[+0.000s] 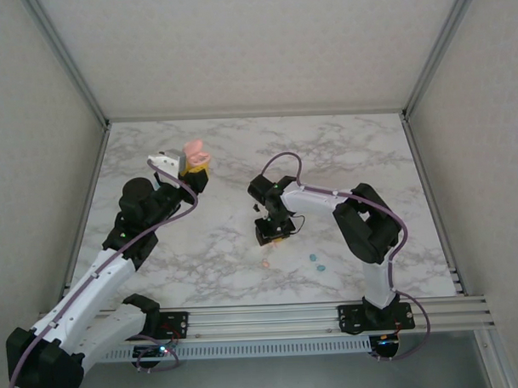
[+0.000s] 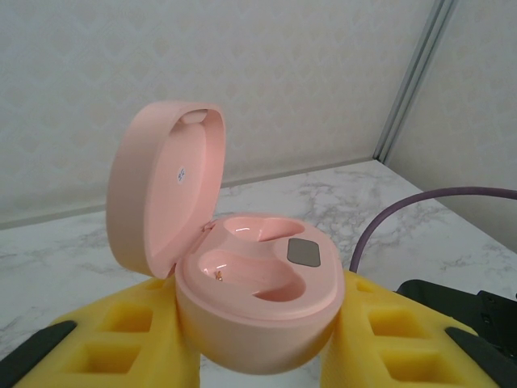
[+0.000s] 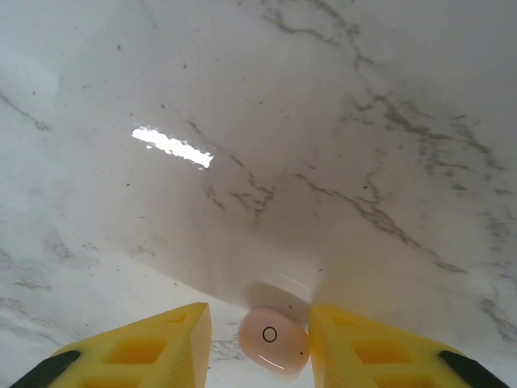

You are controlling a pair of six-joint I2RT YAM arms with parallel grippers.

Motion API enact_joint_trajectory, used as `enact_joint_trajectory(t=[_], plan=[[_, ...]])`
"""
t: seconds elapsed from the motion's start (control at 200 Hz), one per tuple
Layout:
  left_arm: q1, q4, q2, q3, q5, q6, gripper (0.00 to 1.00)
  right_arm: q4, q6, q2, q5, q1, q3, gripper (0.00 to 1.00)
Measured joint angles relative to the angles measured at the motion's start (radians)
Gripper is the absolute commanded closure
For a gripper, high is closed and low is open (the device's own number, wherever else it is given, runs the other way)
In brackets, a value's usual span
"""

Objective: Insert wireless bluetooth earbuds into charging case

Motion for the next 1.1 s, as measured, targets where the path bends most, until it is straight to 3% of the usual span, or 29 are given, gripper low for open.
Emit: enact_joint_trajectory(t=[0.516,0.881,1.101], plan=[[0.0,0.0,0.002,0.0,0.014,-0.008,0.76,0.021,-0.005,-0.017,-0.141,0.005,-0.046,0.63],[0.0,0.0,-0.007,0.0,0.014,-0.015,0.76,0.01,-0.005,-0.017,-0.138,0.022,-0.027,0.62],[0.0,0.0,-0.019,0.0,0.013,-0.015,0.76,-0.06,-0.004,-0.017,-0.074,0.025,0.044,0.62]])
